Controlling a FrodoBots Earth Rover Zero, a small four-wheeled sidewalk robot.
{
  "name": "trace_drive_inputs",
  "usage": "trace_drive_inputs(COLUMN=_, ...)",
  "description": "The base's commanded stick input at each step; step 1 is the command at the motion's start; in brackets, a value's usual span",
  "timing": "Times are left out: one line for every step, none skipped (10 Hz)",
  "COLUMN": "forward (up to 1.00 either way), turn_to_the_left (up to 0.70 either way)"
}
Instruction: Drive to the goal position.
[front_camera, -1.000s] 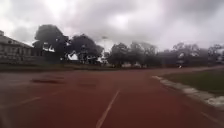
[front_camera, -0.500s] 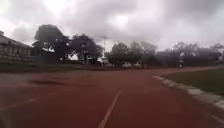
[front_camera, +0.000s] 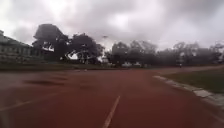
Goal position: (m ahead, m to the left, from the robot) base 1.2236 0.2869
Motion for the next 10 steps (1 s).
trace_drive_inputs(forward=0.5, turn_to_the_left=0.02)
trace_drive_inputs(forward=0.5, turn_to_the_left=0.02)
trace_drive_inputs(forward=0.5, turn_to_the_left=0.02)
trace_drive_inputs(forward=0.5, turn_to_the_left=0.02)
trace_drive_inputs(forward=0.5, turn_to_the_left=0.02)
trace_drive_inputs(forward=0.5, turn_to_the_left=0.02)
trace_drive_inputs(forward=0.5, turn_to_the_left=0.02)
trace_drive_inputs(forward=0.5, turn_to_the_left=0.02)
trace_drive_inputs(forward=0.5, turn_to_the_left=0.02)
trace_drive_inputs(forward=0.5, turn_to_the_left=-0.06)
